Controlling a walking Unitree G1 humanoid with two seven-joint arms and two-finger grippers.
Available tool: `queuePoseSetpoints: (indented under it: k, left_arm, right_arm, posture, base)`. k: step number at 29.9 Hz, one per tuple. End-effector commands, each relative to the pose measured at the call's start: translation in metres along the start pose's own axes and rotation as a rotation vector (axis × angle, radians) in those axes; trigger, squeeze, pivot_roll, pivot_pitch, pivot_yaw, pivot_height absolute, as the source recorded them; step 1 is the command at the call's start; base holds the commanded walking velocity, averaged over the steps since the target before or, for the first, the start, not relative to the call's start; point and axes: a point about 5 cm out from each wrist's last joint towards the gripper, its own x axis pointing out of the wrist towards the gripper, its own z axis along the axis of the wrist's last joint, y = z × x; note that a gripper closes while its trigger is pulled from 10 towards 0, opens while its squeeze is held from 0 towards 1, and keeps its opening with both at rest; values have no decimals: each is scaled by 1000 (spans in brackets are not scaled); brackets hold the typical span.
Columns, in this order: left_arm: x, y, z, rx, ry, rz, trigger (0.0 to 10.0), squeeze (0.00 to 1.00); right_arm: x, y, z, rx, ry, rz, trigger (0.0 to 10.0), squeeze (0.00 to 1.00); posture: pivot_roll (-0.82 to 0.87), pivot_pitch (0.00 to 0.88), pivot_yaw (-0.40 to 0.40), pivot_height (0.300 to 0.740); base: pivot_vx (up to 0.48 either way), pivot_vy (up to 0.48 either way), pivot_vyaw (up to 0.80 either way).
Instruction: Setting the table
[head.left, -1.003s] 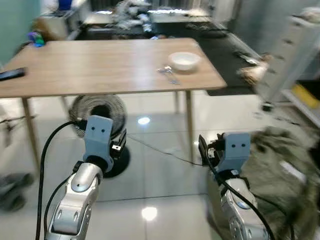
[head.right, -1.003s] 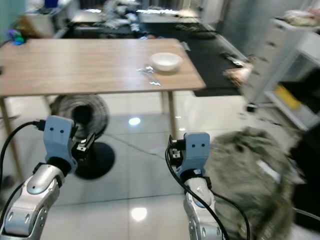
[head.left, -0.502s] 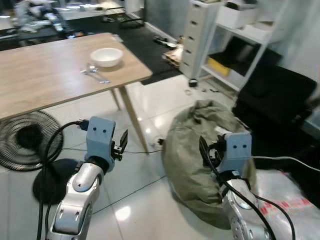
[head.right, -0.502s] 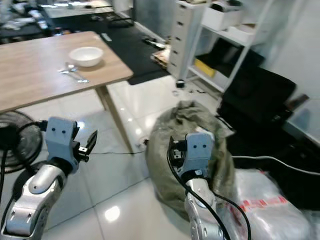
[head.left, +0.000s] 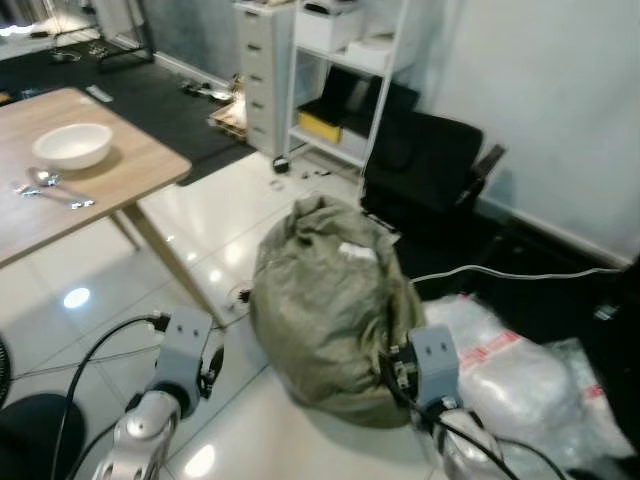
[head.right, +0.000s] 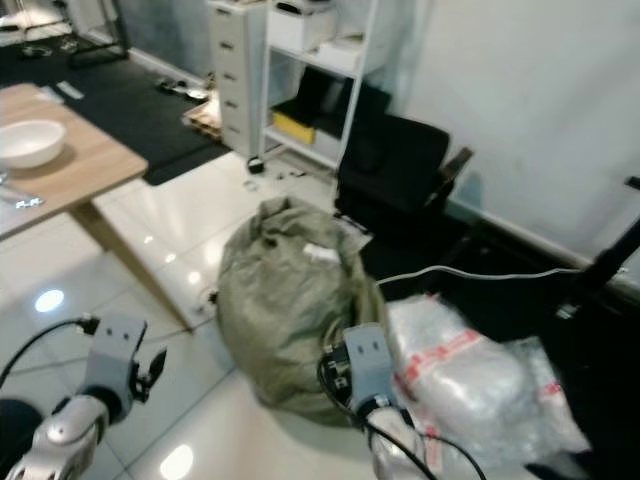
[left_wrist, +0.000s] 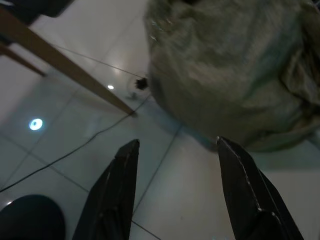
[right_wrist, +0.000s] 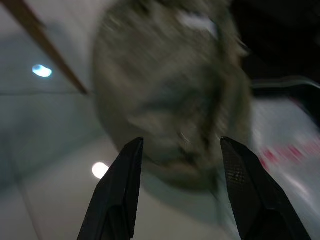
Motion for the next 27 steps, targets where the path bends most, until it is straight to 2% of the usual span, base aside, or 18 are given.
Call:
queuePoseSetpoints:
  k: [1,6,10,12,13,19,21,27]
  left_arm:
    - [-4,0,-26,-2,92,-16,10000,0]
    - [-8,4,-65,4,208,-20,10000,0]
    - [-9,6,-75,-8,226,-29,10000,0]
    - [-9,5,-81,28,239,-52,10000,0]
    - [-10,0,-86,60,250,-101,10000,0]
    - [-13,-6,-97,113,291,-163,10000,0]
    - [-11,-6,-100,72,296,-149,10000,0]
    - [-9,-11,-101,51,286,-182,10000,0]
  right_arm:
    - [-4,-1,-30,10,125,-34,10000,0]
    - [-13,-8,-71,53,275,-108,10000,0]
    - [-18,-11,-81,68,313,-124,10000,0]
    - [-21,-16,-88,95,339,-148,10000,0]
    - [-24,-20,-94,121,363,-173,10000,0]
    - [-28,-23,-103,135,388,-199,10000,0]
    - [-26,-21,-103,138,370,-196,10000,0]
    - [-27,-21,-105,154,365,-207,10000,0]
  posture:
    - [12,0,55,740]
    - [11,0,49,740]
    - [9,0,43,740]
    - [9,0,42,740]
    - [10,0,44,740]
    - [10,0,49,740]
    - [-11,0,62,740]
    - [-11,0,64,740]
  base:
    - [0,0,-800]
    - [0,0,-790]
    - [0,0,-788]
    - [0,0,-788]
    - [0,0,-788]
    - [0,0,-788]
    - [0,0,-788]
    - [0,0,-788]
